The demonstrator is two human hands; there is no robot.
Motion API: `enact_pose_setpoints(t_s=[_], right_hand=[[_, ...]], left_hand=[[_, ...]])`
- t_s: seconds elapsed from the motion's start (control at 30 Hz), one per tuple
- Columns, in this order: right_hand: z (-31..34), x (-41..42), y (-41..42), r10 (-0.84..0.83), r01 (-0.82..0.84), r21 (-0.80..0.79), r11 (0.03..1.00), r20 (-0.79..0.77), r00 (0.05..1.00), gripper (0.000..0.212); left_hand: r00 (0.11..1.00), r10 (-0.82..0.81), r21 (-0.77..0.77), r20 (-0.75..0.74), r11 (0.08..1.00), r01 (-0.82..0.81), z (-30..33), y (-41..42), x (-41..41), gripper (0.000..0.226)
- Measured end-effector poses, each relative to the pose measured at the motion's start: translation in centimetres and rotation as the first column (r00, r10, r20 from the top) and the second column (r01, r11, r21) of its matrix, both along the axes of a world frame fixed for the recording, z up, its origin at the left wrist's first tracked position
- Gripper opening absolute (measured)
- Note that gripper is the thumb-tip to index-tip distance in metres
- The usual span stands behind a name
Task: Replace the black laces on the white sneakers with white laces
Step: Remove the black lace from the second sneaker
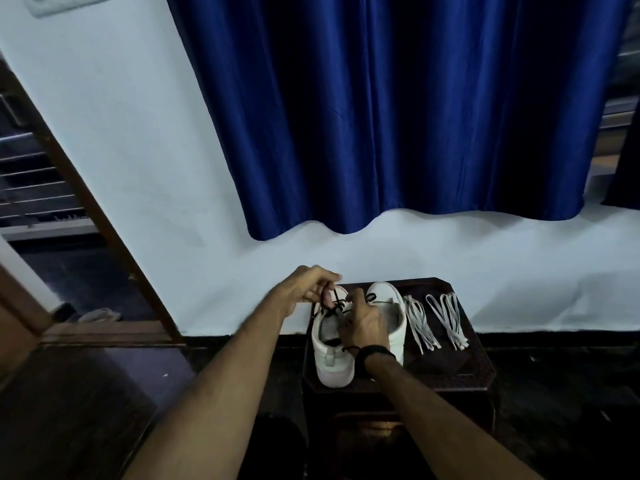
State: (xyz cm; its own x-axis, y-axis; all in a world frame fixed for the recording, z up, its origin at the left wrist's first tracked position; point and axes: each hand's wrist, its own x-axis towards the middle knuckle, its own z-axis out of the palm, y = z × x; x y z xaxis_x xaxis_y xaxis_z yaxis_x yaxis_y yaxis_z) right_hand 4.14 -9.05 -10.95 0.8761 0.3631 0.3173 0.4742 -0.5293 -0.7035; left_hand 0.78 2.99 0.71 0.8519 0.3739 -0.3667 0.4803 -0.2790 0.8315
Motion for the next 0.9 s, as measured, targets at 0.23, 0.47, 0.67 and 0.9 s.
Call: enact_pose_setpoints(t_s=[0.23, 0.47, 0.67, 0.9], right_hand=[[0.4, -0.2, -0.1, -0.013, 0.011, -0.031, 0.999, -0.037, 0.999, 0.040], [0.2, -0.6, -0.5, 0.028, -0.028, 0.000, 1.000, 0.016, 0.999, 0.021], [1.1, -0.8, -1.0, 0.098, -0.102, -0.069, 0.992, -0.052, 0.994, 0.020], [3.4, -0.2, 0.0, 0.251, -0.225, 0.160, 0.961, -0.166, 0.953, 0.033]], left_hand=[[0.998, 0.051, 0.094, -0.034, 0.994, -0.047, 2.5, -0.2, -0.1, 0.019], [0.991, 0.136, -0.477, 0.002, 0.871, -0.118, 3.0, -0.5, -0.7, 0.018], [0.996, 0.055, -0.530, 0.075, 0.848, -0.007, 2.5, -0.9, -1.2, 0.028], [0.921, 0.213, -0.240, 0.326, 0.961, -0.137, -0.9, -1.2, -1.7, 0.031]])
